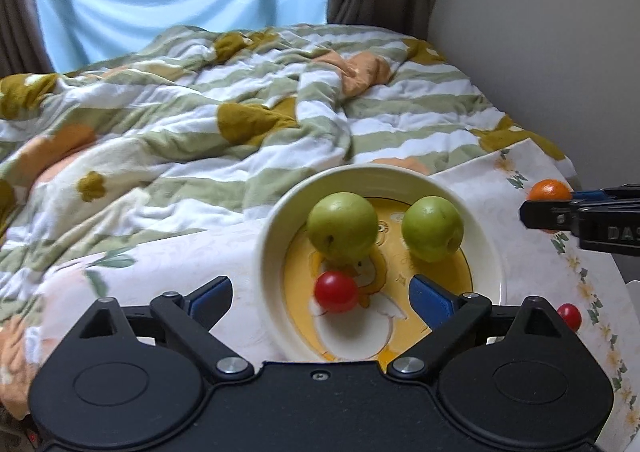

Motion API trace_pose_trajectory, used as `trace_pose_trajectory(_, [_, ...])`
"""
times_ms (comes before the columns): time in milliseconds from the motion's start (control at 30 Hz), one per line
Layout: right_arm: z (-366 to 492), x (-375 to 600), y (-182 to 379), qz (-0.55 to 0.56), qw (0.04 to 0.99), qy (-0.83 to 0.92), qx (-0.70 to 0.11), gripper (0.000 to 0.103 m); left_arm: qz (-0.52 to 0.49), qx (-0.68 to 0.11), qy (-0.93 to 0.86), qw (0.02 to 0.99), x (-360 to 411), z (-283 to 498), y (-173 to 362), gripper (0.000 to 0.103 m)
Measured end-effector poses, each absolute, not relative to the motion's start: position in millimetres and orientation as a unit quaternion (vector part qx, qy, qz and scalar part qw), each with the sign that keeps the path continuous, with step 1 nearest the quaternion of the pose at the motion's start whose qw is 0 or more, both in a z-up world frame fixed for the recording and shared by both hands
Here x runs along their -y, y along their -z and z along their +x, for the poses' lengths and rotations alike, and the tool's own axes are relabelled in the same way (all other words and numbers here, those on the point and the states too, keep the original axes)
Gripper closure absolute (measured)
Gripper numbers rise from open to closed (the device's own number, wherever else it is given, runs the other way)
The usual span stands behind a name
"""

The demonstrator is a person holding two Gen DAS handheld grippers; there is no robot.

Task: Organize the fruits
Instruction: 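Open the left tool over the bowl while the right tool lowers the tangerine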

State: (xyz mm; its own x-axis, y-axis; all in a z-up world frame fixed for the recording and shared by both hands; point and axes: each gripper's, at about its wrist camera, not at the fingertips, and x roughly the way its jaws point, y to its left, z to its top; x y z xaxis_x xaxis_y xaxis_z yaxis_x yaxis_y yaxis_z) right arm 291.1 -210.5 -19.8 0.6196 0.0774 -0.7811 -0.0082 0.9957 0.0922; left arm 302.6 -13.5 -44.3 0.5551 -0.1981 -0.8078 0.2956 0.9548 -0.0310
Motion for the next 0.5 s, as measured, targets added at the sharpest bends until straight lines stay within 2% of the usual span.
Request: trace_pose_trajectory(500, [308.0,151.1,41.2,0.003,0.883,-0.122,-0.453,0.054,0.047,-0.442,0.051,0.894,-33.8,266.4,35.9,0.005])
